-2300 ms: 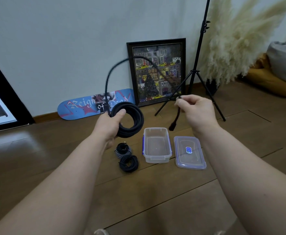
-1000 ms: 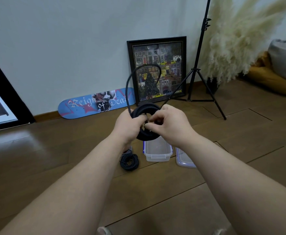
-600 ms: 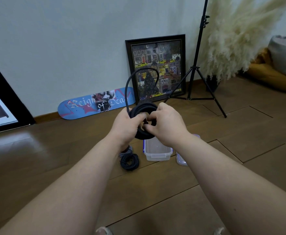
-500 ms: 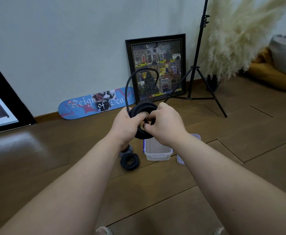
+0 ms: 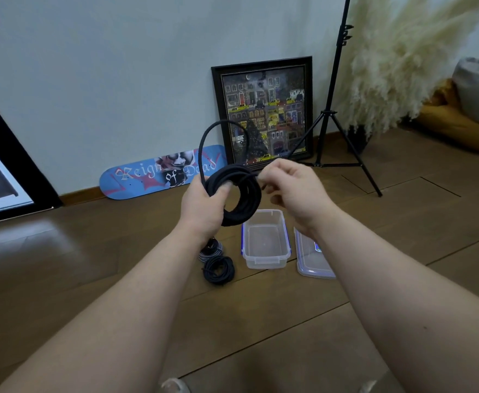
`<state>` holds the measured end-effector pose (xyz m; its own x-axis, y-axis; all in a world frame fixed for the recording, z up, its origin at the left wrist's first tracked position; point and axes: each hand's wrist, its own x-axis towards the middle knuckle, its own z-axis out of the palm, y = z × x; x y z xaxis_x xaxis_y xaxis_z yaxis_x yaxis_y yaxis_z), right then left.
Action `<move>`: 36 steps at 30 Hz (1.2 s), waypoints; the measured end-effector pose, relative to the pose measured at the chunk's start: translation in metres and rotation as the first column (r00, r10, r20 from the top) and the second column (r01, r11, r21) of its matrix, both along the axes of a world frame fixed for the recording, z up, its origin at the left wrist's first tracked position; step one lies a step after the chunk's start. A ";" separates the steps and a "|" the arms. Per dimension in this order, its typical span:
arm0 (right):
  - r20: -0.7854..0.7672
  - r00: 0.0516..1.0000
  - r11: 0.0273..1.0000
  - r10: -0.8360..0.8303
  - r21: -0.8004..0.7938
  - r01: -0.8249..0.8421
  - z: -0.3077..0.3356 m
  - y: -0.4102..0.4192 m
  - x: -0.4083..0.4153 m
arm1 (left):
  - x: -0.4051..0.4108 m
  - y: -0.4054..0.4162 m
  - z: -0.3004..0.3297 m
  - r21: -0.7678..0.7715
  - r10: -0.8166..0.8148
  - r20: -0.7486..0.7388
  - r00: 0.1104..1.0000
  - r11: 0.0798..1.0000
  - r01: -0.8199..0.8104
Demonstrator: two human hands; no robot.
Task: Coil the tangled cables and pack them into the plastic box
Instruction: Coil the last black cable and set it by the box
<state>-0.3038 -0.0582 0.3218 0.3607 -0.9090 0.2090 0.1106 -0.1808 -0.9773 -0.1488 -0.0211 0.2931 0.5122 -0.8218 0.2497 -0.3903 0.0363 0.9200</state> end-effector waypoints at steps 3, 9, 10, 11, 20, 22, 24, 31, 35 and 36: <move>0.227 0.974 0.985 -0.012 0.171 -0.028 0.008 -0.005 -0.017 | 0.013 0.001 -0.002 0.027 0.097 -0.025 0.995 0.995 -0.096; -0.913 0.405 0.976 0.057 -0.034 -0.213 -0.010 -0.001 -0.038 | 0.031 0.006 -0.003 0.072 0.212 -0.004 0.977 0.975 -0.211; -0.941 0.339 0.968 -0.010 -0.094 -0.234 -0.016 -0.003 -0.033 | 0.027 0.006 -0.002 0.100 0.158 0.055 0.986 0.982 -0.163; -0.907 0.410 0.959 -0.095 -0.195 -0.208 -0.019 -0.003 -0.026 | 0.021 0.007 -0.002 0.140 0.090 0.117 0.989 0.984 -0.106; -0.521 0.752 0.788 -0.403 -0.615 -0.004 -0.015 -0.013 -0.011 | -0.021 0.012 0.003 0.336 -0.373 0.437 0.819 0.912 0.236; -0.553 0.746 0.819 -0.372 -0.573 -0.016 -0.015 -0.018 -0.014 | -0.025 0.012 0.004 0.334 -0.398 0.451 0.798 0.905 0.263; -0.611 0.721 0.865 -0.327 -0.501 -0.032 -0.015 -0.020 -0.017 | -0.026 0.010 0.003 0.296 -0.383 0.449 0.807 0.916 0.270; -0.657 0.696 0.927 -0.289 -0.374 0.032 -0.012 -0.018 -0.015 | -0.023 0.010 -0.005 0.106 -0.340 0.376 0.862 0.940 0.325; -0.594 0.751 0.928 -0.289 -0.366 0.067 -0.009 -0.016 -0.012 | -0.021 0.008 -0.008 -0.019 -0.284 0.378 0.881 0.949 0.314; -0.581 0.762 0.928 -0.285 -0.366 0.068 -0.010 -0.015 -0.012 | -0.021 0.007 -0.008 -0.037 -0.274 0.355 0.894 0.951 0.306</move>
